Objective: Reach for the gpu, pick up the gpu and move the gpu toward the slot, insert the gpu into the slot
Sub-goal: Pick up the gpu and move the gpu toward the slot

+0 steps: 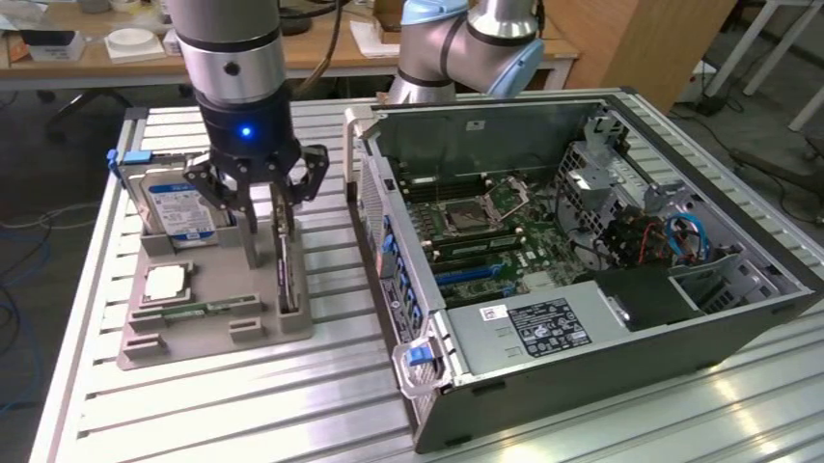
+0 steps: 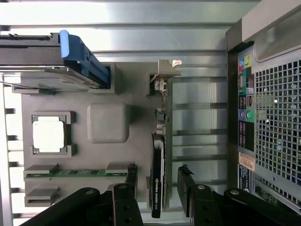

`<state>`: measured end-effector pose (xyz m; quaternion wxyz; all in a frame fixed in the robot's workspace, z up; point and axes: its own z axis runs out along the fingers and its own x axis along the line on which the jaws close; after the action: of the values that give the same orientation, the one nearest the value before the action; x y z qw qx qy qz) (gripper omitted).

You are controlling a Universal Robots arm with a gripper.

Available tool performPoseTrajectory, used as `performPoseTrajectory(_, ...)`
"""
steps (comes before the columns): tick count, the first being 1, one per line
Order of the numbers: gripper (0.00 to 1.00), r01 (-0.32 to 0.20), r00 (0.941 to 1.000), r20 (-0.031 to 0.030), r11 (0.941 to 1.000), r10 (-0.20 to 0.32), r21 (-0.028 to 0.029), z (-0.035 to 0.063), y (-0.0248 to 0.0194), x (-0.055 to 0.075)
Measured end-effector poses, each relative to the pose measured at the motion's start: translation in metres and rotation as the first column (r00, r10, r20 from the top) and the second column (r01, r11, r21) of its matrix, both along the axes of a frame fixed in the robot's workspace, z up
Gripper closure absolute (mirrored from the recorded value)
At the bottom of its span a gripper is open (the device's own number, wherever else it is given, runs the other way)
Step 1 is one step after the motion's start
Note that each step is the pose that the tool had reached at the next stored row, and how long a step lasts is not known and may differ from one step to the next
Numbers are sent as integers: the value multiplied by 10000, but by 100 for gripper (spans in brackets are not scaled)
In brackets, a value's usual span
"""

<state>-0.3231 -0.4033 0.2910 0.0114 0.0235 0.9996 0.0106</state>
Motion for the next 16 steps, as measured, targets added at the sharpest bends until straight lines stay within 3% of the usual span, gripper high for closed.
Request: performPoseTrajectory(16, 53, 11, 10000, 0, 10000, -11, -2, -283, -33, 5)
